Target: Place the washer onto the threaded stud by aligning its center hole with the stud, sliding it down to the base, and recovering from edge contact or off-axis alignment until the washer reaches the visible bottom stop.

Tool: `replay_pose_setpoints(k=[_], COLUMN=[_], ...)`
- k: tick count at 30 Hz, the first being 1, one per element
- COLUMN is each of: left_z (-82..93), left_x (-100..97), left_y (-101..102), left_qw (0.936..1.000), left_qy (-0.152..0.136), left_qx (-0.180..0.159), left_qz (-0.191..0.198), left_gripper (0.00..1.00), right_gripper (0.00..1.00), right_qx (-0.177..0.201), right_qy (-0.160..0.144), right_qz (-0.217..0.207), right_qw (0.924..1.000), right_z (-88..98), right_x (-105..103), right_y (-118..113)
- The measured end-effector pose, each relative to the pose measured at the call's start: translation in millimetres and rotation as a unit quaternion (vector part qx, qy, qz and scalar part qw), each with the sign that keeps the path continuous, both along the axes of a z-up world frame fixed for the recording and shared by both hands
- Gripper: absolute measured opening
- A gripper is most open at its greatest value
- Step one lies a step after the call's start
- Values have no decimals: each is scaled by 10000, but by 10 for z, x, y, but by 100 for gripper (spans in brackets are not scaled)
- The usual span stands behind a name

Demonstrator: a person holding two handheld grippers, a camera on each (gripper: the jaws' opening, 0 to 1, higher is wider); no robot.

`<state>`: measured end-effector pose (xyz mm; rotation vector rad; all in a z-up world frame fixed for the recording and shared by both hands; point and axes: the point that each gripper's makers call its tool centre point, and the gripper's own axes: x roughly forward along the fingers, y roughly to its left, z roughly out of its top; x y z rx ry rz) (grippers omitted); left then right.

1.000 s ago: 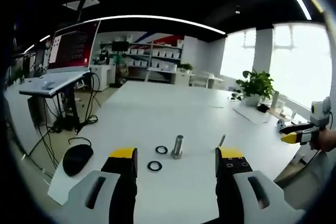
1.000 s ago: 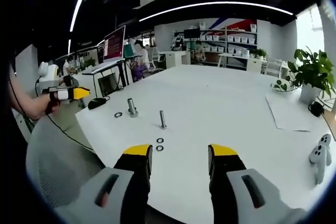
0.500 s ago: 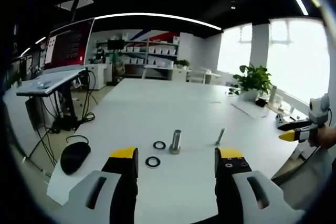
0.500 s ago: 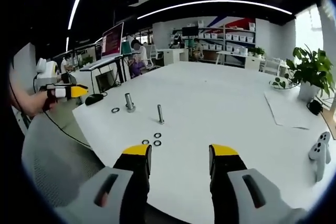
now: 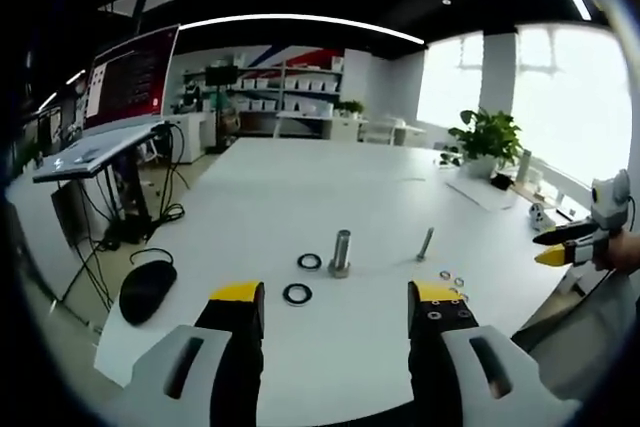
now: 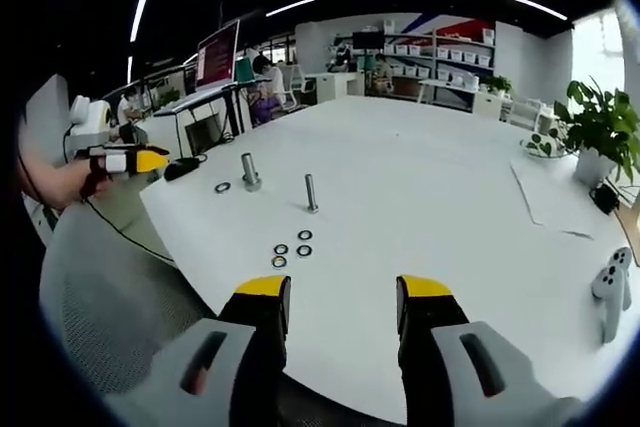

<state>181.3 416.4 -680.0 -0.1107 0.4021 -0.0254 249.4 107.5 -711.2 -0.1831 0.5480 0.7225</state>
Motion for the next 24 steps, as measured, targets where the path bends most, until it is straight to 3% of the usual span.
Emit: replay_pose_setpoints(k=[11,24], left_z=[-60,21], left_x=[-15,28], left_y=[5,-3], left_qw=[9998,10000], left_qy=[156,30], left_qx=[132,70], left_qz=[-22,-39], left_gripper=[57,58], right_gripper=[45,44], right_qx=[-58,-29], right_qy=[71,14], right_qz=[71,226], right_qw=[9999,9997], right_z=[-40,14], right_x=[-29,-40], right_y=[19,82])
